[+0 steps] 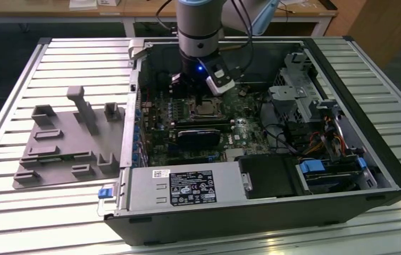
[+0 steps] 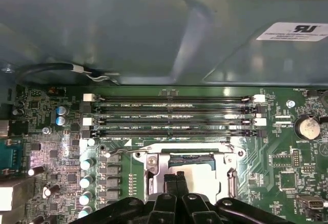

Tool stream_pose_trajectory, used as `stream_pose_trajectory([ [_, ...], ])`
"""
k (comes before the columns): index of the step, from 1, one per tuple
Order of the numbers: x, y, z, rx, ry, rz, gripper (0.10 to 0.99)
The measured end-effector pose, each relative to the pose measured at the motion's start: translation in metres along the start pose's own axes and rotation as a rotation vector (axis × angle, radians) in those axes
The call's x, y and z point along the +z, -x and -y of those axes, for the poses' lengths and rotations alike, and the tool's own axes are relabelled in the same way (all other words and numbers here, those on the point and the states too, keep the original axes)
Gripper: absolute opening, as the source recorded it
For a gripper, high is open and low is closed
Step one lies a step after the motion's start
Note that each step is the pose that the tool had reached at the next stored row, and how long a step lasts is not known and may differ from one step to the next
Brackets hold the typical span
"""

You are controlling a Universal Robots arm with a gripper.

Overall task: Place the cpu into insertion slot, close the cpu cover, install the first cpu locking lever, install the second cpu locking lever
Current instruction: 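Close the cpu cover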

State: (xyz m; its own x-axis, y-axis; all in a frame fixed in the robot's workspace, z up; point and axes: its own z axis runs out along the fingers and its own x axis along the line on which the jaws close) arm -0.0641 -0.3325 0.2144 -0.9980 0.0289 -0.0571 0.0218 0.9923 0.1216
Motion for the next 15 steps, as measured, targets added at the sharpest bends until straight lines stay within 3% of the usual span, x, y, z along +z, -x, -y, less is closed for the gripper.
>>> stream_pose_trajectory([
  [9, 0.0058, -0.0087, 0.001, 0.007, -0.003, 0.0009, 0.102],
  [15, 0.0108, -0.01, 0.0016, 0.011, -0.003, 0.0014, 0.102],
])
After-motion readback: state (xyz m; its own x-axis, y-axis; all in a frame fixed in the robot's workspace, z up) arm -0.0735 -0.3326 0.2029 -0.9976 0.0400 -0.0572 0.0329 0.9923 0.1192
